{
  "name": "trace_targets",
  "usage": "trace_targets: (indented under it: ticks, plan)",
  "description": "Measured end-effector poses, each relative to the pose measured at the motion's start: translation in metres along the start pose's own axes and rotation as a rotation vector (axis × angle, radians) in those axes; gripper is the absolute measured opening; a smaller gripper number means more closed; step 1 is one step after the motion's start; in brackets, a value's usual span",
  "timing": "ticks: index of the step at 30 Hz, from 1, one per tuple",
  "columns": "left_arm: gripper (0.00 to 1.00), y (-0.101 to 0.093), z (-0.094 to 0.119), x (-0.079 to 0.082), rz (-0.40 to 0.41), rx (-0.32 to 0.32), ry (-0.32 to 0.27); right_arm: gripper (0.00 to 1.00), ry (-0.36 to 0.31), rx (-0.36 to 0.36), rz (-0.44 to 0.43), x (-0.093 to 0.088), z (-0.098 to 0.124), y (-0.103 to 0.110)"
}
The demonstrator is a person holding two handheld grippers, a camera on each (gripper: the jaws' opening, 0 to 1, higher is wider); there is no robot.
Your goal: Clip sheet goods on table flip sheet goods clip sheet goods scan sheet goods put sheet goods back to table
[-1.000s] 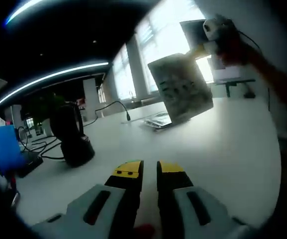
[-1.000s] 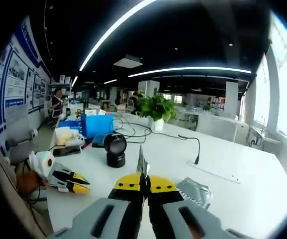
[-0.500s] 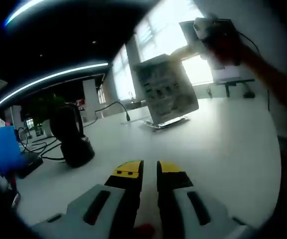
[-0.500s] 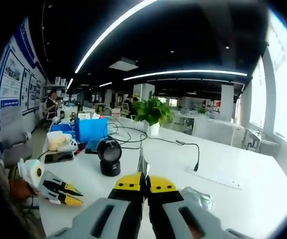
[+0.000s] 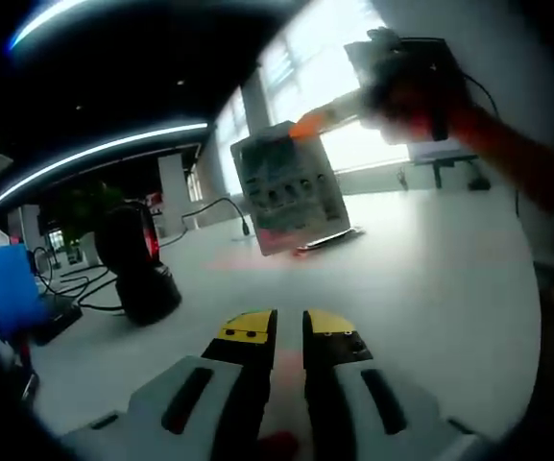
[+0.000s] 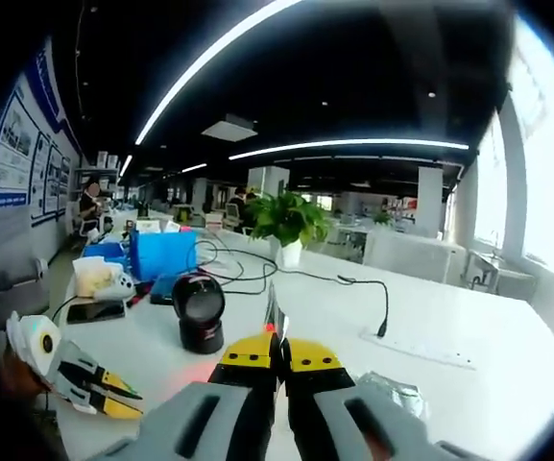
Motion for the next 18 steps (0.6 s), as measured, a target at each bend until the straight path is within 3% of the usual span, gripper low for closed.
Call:
trace_targets:
  ticks: [18]
  plan:
    - [0.04, -0.001, 0.0, 0.001, -0.001, -0.009, -0.005, 0.0, -0.049, -0.139, -0.091, -0.006, -0.034, 0.0]
Point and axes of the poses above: the point that each gripper's makers call its tool centre point, and the gripper's own axes: z roughly backward along the fingers, y roughly to its left, x roughly out of its top, the point moved 6 cm from there along z, roughly backward along the fingers, and after that the axes turned 9 degrees about -y, right-handed, at the moved point
